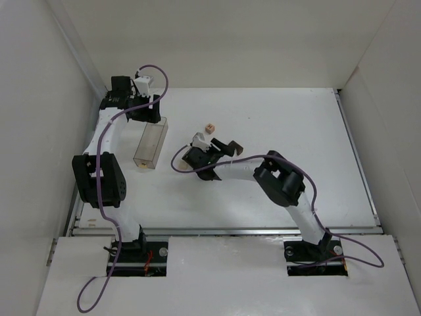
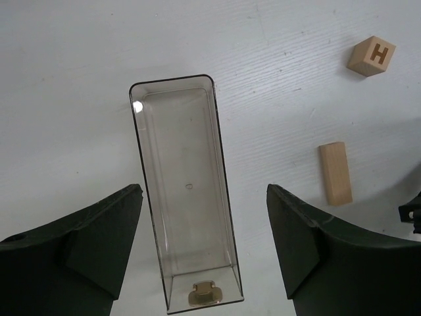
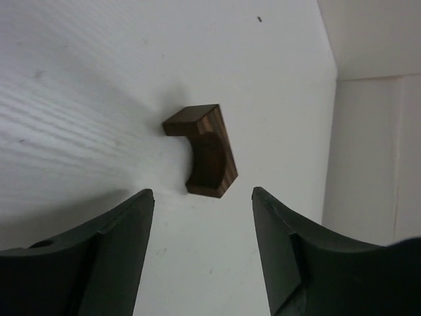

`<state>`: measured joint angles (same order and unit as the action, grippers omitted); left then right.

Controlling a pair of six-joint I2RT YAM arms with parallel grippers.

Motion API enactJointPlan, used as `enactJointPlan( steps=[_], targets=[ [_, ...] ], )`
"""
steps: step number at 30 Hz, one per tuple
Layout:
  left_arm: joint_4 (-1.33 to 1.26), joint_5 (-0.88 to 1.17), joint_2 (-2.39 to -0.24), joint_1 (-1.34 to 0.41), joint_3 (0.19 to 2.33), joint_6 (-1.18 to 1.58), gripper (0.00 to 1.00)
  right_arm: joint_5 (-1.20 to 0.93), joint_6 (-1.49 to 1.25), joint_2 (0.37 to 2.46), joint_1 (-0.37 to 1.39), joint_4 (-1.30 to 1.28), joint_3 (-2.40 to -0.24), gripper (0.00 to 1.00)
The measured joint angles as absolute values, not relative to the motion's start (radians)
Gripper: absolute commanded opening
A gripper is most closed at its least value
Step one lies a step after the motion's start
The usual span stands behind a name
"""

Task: Build the wood block tower

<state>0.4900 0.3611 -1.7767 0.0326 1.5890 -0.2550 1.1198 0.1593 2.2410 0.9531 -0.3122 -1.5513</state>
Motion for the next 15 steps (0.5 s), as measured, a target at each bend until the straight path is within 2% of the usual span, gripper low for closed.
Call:
enactJointPlan(
  steps=[8, 12, 15],
  targets=[
    [0.490, 0.355, -1.776, 0.033, 1.584, -0.255, 0.74, 0.979, 0.027, 2.218, 0.976, -0.440, -1.576, 0.70],
    [0.490, 0.347, -1.776, 0.033, 1.584, -0.255, 0.74, 0.783, -0.060, 2.093, 0.916, -0.473, -1.549, 0.69],
    [0.490, 0.344, -1.776, 0.033, 1.584, -0.255, 0.74, 0.617, -0.154, 1.954, 0.799, -0.482, -1.521, 0.65]
  ],
)
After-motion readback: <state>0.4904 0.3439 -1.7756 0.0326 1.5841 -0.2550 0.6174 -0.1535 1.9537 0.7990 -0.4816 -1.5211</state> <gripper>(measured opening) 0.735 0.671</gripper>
